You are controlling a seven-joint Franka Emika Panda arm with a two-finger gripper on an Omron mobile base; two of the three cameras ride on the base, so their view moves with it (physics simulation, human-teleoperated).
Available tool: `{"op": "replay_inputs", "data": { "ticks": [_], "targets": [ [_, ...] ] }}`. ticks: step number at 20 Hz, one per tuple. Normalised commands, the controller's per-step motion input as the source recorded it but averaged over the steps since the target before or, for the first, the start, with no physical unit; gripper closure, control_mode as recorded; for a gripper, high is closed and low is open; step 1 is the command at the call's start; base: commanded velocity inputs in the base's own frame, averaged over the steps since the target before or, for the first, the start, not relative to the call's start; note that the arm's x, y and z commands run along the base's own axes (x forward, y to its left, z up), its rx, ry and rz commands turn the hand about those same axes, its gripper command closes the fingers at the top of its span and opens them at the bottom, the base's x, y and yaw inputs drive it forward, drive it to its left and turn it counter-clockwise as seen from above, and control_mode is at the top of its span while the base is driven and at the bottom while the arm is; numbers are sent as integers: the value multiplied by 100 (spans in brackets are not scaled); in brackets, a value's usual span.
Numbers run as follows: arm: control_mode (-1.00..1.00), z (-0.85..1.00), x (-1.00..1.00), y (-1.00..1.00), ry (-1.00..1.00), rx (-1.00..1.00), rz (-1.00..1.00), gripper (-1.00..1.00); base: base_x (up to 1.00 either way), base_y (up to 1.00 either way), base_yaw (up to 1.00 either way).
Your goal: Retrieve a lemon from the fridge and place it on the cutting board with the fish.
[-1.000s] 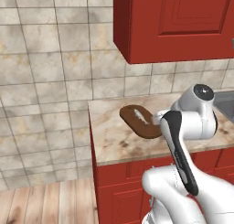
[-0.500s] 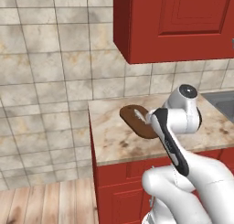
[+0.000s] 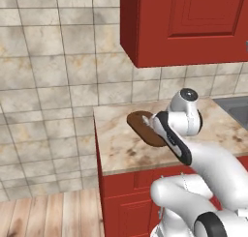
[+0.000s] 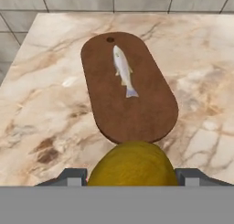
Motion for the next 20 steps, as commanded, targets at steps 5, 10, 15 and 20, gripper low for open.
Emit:
{"op": "replay_inputs", "data": {
  "ticks": [5, 10, 15, 20],
  "targets": [
    [-100, -18, 43, 5, 10, 0, -11, 100, 0, 0, 0],
    [-100, -15, 38, 5, 13, 0, -24, 100, 0, 0, 0],
    [-100, -16, 45, 0, 17, 0, -24, 100, 0, 0, 0],
    [-100, -14, 54, -1, 15, 1, -15, 100, 0, 0, 0]
  ]
}}
